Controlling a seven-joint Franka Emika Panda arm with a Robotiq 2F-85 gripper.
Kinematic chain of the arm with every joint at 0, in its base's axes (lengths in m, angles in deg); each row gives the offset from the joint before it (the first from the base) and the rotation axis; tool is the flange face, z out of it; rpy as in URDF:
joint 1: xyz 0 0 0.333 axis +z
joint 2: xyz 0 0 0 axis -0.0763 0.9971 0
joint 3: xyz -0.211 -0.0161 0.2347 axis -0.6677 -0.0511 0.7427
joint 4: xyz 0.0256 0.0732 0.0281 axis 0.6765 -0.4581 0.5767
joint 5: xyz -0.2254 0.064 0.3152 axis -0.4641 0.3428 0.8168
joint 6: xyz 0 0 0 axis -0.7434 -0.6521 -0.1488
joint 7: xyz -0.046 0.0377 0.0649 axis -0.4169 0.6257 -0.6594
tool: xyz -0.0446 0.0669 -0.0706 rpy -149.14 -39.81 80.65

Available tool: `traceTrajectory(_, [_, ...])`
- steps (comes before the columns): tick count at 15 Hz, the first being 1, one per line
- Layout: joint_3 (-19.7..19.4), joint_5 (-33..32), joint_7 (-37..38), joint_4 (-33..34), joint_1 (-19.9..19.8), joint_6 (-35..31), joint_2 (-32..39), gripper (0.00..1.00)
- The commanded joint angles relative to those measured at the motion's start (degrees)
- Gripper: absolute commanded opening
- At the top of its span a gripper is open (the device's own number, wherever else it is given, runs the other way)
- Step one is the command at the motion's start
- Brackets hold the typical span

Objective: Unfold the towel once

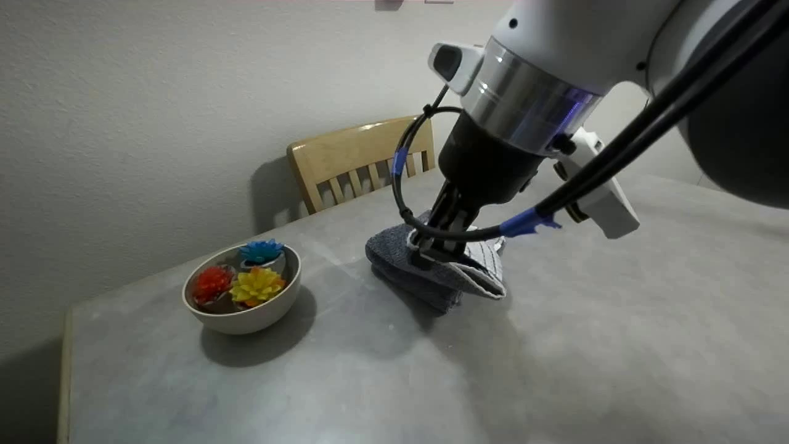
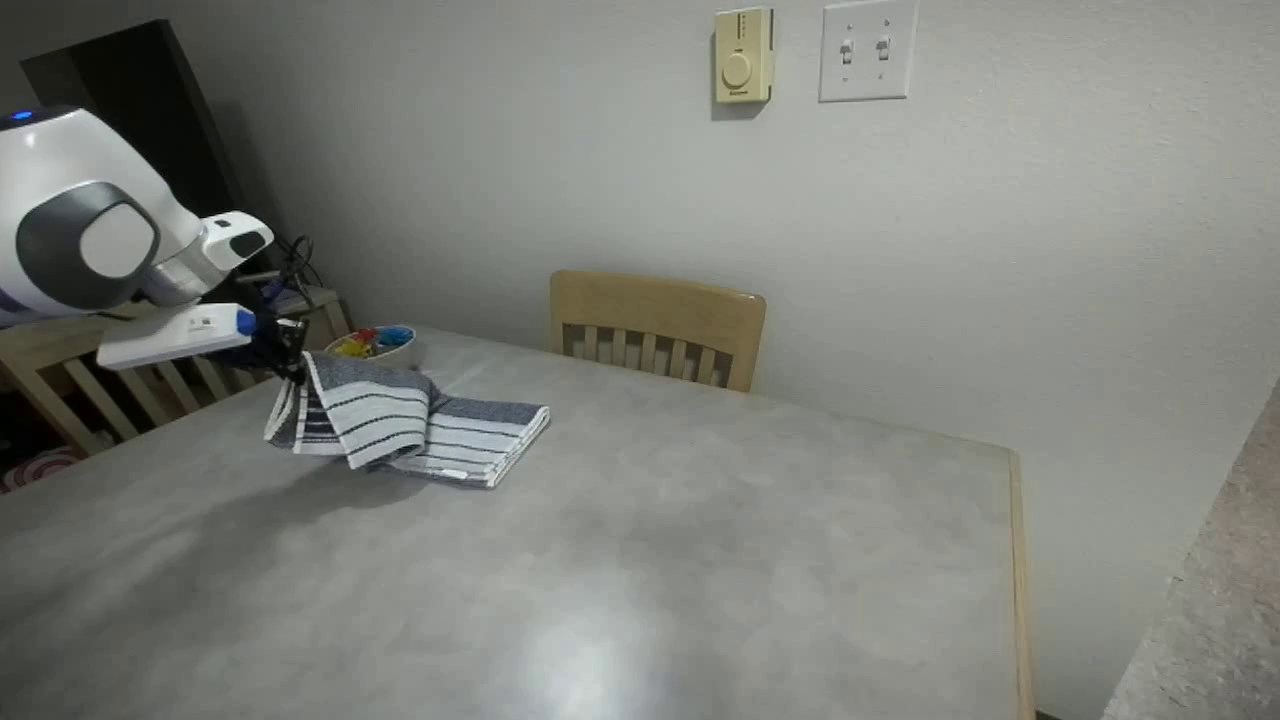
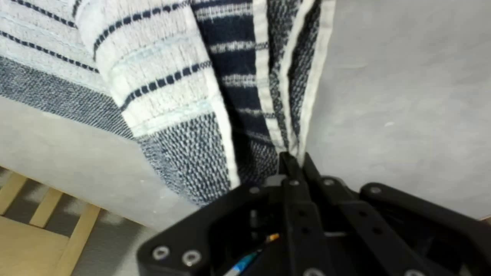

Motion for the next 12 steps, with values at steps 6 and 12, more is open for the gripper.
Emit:
traceTrajectory(6, [6.29,-4.21,-1.30,14.18,-1.85,15.12,15.64,0.01])
traceTrajectory(12, [10.07,-3.42,-6.43,23.03,-5.60,22.45,24.14,0.01])
